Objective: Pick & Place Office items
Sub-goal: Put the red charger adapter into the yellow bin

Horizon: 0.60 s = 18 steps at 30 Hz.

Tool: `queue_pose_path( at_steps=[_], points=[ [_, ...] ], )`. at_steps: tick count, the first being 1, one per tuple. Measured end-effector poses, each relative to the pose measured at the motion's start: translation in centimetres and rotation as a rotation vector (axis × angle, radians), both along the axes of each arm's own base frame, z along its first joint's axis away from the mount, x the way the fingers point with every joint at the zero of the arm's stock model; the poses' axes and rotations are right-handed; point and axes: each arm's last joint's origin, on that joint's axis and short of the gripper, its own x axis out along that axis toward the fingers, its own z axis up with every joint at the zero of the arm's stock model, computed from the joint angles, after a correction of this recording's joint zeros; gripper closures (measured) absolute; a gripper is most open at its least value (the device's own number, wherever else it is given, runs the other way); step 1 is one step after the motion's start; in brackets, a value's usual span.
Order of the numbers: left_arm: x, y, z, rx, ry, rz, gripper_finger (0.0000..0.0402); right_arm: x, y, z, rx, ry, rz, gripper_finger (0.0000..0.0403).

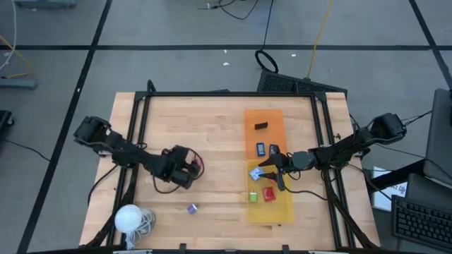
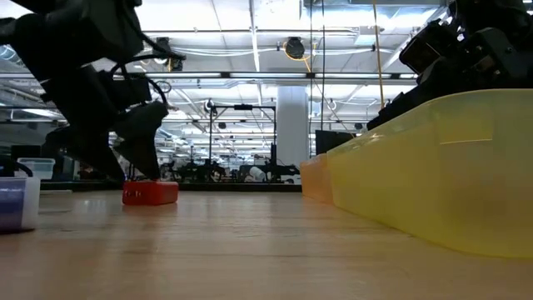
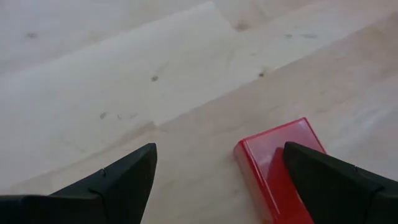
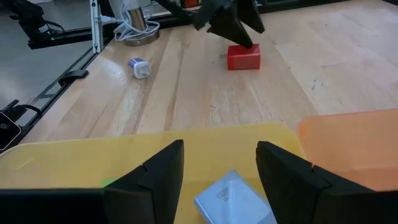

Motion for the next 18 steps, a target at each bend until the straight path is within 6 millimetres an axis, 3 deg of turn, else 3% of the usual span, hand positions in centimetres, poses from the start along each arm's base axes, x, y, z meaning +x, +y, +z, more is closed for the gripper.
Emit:
queue_pose_path(
  at_steps=[6, 10, 14, 18],
  points=[
    [0.9, -0.3, 2.0, -0.047, -0.119, -0.117, 0.005, 0.0, 0.0, 0.0, -0.001, 0.003, 0.0, 0.0214],
    [1.7, -1.3, 2.6, -0.096, -0.147, -0.317, 0.005, 0.0, 0.0, 0.0, -0.002, 0.003, 0.0, 0.0215],
    [2.3, -2.4, 1.7, -0.124, -0.065, -0.534, 0.005, 0.0, 0.0, 0.0, -0.016, 0.002, 0.004, 0.0217],
    [2.6, -2.6, 1.0, -0.093, -0.036, -0.581, 0.005, 0.0, 0.0, 0.0, -0.015, 0.002, 0.004, 0.0218]
  ],
)
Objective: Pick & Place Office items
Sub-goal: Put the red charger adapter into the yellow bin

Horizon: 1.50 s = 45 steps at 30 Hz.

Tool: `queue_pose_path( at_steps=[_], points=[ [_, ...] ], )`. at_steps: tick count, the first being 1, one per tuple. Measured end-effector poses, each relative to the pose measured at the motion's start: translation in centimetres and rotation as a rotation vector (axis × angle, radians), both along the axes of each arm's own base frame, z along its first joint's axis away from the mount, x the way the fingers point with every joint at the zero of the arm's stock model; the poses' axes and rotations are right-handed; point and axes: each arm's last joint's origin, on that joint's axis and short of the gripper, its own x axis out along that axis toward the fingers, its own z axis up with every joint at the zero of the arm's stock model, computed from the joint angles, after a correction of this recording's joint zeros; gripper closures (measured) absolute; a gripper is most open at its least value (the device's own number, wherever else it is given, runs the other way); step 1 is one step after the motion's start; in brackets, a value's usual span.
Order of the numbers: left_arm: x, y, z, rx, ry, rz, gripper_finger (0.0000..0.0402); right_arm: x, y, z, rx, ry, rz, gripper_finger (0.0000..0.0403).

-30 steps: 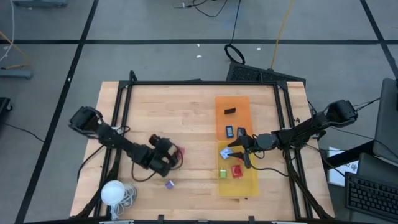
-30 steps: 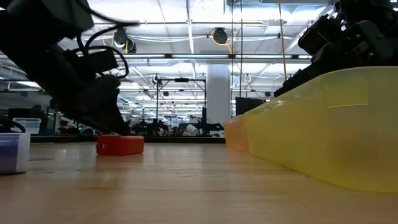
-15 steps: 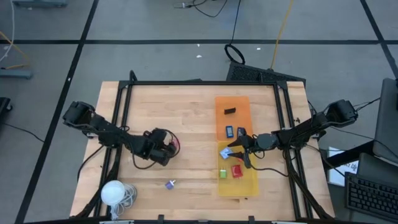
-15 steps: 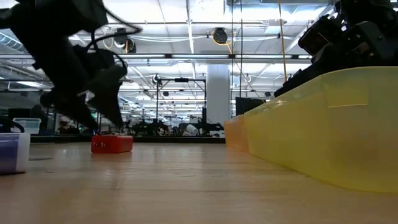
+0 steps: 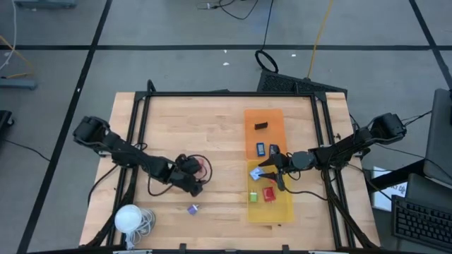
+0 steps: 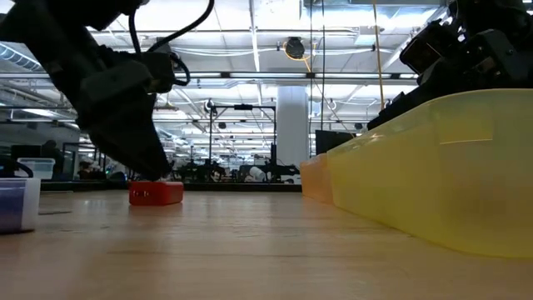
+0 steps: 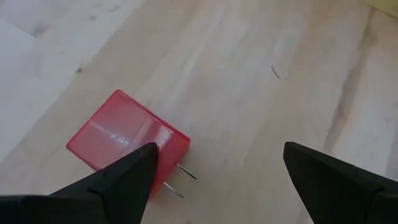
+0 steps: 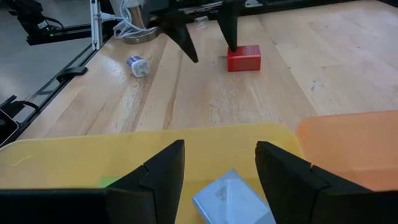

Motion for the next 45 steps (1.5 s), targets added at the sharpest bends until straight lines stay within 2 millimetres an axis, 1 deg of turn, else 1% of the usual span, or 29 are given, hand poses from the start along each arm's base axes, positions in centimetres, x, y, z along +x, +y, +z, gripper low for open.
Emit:
queue_pose_path(
  at_steps=[2, 5, 10, 13, 15, 17, 20, 26, 29, 32, 34, 40, 43, 45],
  points=[
    [0.2, 0.2, -0.1, -0.001, -0.012, 0.037, 0.005, 0.0, 0.0, 0.0, 0.0, 0.0, 0.0, 0.0218],
    [0.4, 0.9, -0.1, 0.044, -0.04, 0.104, 0.005, 0.0, 0.0, 0.0, 0.0, -0.001, 0.0, 0.0218],
    [0.9, 2.9, 0.1, 0.149, -0.118, 0.302, 0.005, 0.0, 0.0, 0.0, 0.001, -0.003, 0.0, 0.022],
    [1.1, 4.2, 0.2, 0.07, -0.154, 0.434, 0.005, 0.0, 0.0, 0.0, 0.003, -0.003, -0.001, 0.0219],
    [1.2, 4.8, 0.3, -0.016, -0.153, 0.472, 0.005, 0.0, 0.0, 0.0, 0.004, -0.003, -0.001, 0.0218],
    [1.3, 5.1, 0.2, -0.094, -0.127, 0.475, 0.005, 0.0, 0.0, 0.0, 0.004, -0.003, -0.001, 0.0219],
    [1.1, 5.1, 0.1, -0.134, -0.088, 0.465, 0.005, 0.0, 0.0, 0.0, 0.001, -0.003, 0.0, 0.022],
    [0.1, 4.6, -0.3, -0.114, -0.031, 0.548, 0.0051, 0.0, 0.0, 0.1, -0.006, -0.006, 0.002, 0.0221],
    [-0.1, 4.5, -0.3, -0.115, -0.025, 0.566, 0.0051, 0.0, 0.0, 0.0, -0.006, -0.005, 0.002, 0.0222],
    [-0.3, 4.6, 0.1, -0.118, -0.018, 0.566, 0.0051, 0.0, 0.0, 0.0, -0.006, -0.005, 0.002, 0.0222],
    [-0.3, 4.6, 0.7, -0.116, -0.007, 0.557, 0.0051, 0.0, 0.0, 0.0, -0.006, -0.005, 0.002, 0.0223],
    [0.0, 4.3, 2.7, -0.088, 0.112, 0.536, 0.0051, 0.0, 0.0, 0.0, -0.007, -0.001, 0.002, 0.0223],
    [-0.4, 4.2, 2.6, -0.069, 0.191, 0.526, 0.0051, 0.0, 0.0, 0.0, -0.008, 0.0, 0.002, 0.0223],
    [-0.9, 4.2, 2.6, -0.017, 0.243, 0.489, 0.0051, 0.0, 0.0, 0.0, -0.008, 0.0, 0.002, 0.0224]
  ],
)
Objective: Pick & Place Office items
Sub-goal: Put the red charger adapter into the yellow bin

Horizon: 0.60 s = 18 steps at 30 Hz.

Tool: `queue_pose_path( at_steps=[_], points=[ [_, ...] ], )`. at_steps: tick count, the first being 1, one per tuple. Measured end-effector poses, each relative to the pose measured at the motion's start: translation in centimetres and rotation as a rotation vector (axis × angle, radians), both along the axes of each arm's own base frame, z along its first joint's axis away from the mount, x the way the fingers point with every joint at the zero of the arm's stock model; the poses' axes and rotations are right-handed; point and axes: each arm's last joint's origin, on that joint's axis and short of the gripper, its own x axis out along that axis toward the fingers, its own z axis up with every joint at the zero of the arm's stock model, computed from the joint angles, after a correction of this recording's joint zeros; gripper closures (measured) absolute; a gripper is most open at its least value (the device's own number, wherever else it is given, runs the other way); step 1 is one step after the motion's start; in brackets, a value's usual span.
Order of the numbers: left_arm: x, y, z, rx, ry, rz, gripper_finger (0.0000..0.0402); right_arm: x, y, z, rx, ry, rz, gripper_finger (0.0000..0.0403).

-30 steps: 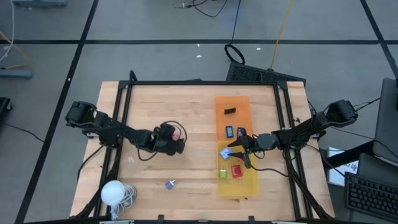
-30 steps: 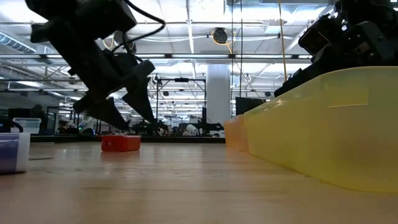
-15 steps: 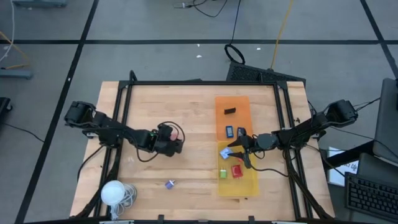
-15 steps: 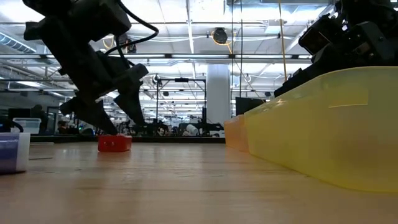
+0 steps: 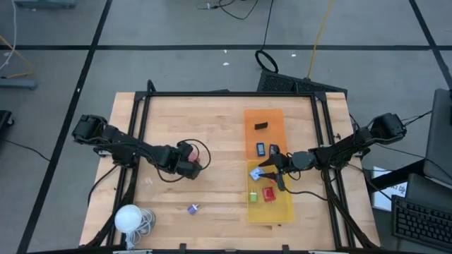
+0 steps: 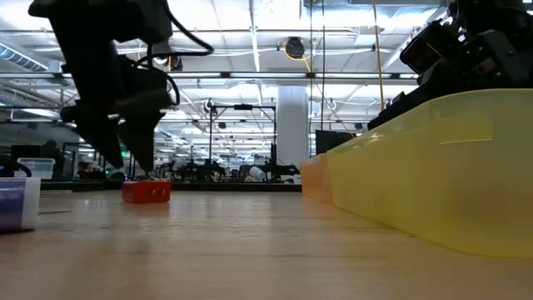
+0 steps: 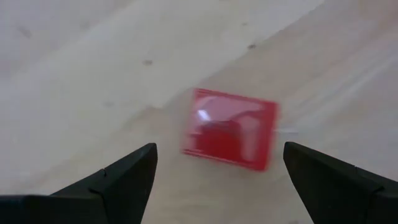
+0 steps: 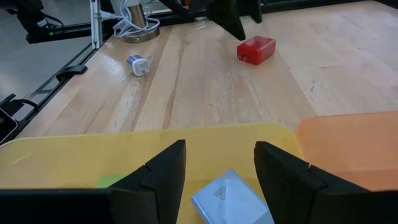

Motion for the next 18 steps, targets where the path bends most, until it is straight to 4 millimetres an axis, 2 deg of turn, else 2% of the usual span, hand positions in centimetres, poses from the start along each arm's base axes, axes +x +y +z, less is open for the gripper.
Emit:
queue_pose_path(
  at_steps=[3, 10, 18],
  points=[
    [-0.6, 0.2, -0.1, 0.072, 0.114, -0.135, 0.005, 0.0, 0.0, 0.0, 0.0, 0.0, 0.0, 0.0227],
    [-0.5, 0.2, 0.0, 0.175, 0.31, -0.608, 0.005, 0.0, 0.0, 0.0, 0.0, 0.0, 0.0, 0.0226],
    [0.6, 0.7, -0.1, 0.16, 0.34, -0.977, 0.005, 0.0, 0.0, 0.0, 0.0, 0.0, 0.0, 0.0227]
  ],
)
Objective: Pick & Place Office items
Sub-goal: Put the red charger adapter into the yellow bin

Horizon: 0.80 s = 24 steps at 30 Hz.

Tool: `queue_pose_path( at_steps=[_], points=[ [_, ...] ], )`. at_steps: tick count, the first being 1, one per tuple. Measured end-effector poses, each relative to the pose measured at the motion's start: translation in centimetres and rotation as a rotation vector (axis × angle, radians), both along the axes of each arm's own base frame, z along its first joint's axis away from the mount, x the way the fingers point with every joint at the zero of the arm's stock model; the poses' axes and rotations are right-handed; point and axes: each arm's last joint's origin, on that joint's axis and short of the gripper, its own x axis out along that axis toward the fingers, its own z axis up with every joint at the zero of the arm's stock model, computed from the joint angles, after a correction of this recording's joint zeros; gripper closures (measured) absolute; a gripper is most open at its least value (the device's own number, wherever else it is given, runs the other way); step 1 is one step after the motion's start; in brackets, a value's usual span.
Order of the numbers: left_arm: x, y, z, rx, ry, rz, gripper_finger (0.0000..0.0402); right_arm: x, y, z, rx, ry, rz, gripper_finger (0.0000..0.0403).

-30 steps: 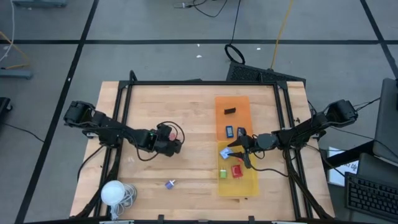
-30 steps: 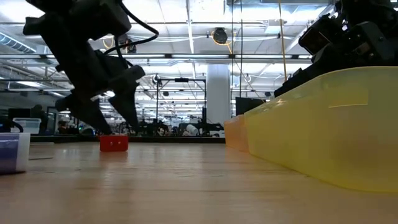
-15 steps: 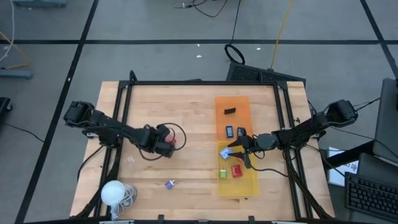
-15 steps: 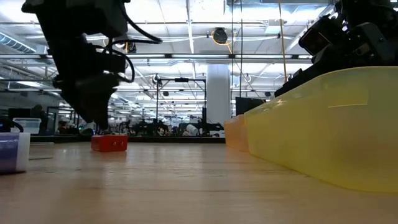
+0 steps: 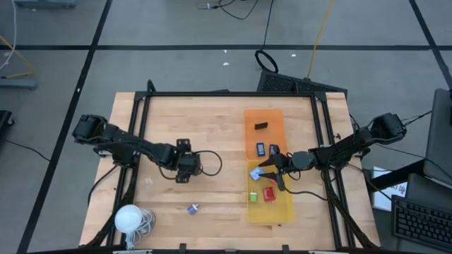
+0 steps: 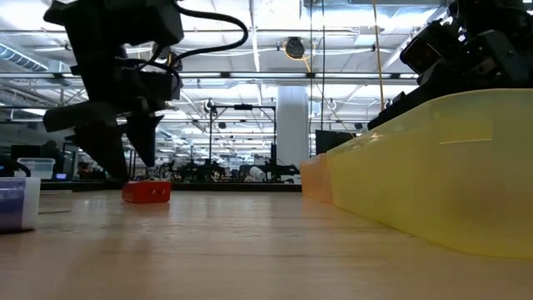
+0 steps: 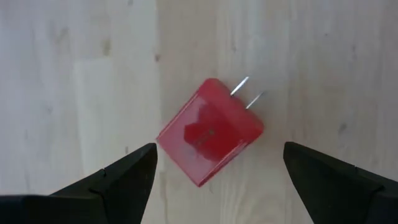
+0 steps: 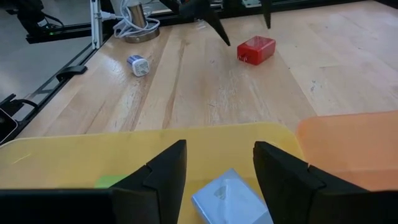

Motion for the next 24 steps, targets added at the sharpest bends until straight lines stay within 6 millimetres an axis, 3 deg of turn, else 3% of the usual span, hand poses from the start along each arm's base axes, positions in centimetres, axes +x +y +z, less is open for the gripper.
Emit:
queue_pose_path(
  at_steps=[8, 14, 24],
  points=[
    [0.5, 2.7, 0.0, 0.024, 0.043, -0.097, 0.005, 0.0, 0.0, 0.0, 0.0, 0.0, 0.0, 0.0231],
    [0.7, 4.8, -0.3, -0.074, 0.059, -0.078, 0.005, 0.0, 0.0, 0.0, 0.0, 0.0, 0.0, 0.0228],
    [1.5, 6.4, -3.2, -0.214, 0.164, -0.121, 0.0051, 0.0, 0.0, 0.0, 0.0, 0.0, 0.0, 0.0229]
  ],
)
